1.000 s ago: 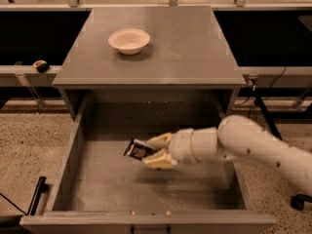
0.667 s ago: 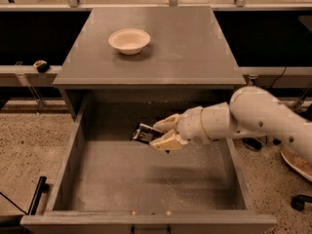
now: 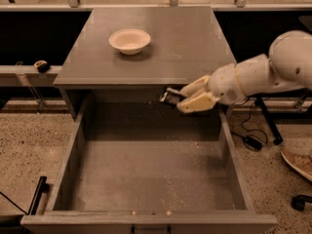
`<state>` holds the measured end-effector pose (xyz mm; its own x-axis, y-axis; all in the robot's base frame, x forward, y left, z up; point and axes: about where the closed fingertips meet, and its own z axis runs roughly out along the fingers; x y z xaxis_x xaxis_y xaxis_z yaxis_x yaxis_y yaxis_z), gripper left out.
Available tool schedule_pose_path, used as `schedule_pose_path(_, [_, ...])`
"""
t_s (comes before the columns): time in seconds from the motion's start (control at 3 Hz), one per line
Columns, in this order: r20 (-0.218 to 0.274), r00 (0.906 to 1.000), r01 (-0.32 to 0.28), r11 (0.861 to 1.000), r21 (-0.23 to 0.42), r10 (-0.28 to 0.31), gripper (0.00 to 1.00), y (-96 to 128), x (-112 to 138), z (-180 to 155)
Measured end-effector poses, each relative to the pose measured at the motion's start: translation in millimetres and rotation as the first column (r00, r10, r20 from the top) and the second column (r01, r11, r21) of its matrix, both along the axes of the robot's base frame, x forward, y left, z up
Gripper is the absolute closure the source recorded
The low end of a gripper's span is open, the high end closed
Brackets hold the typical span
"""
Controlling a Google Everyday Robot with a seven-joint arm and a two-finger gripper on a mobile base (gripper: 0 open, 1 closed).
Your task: Pick rxbar chocolate from top drawer and place on counter
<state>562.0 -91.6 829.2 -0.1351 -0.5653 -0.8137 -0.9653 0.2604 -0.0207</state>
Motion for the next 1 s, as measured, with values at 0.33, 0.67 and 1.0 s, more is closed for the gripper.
schedule_pose_path(0.33, [0.014, 0.9899, 0.140, 0.988, 0.057, -0.141, 1.00, -53, 51, 52])
schedule_pose_path(0.67, [0.006, 0.9611, 0.275, 0.958, 0.087, -0.276, 1.00, -75, 79, 70])
schedule_pose_path(1.0, [-0.001, 0.9569, 0.289, 0.953, 0.094, -0.290, 1.00, -75, 82, 70])
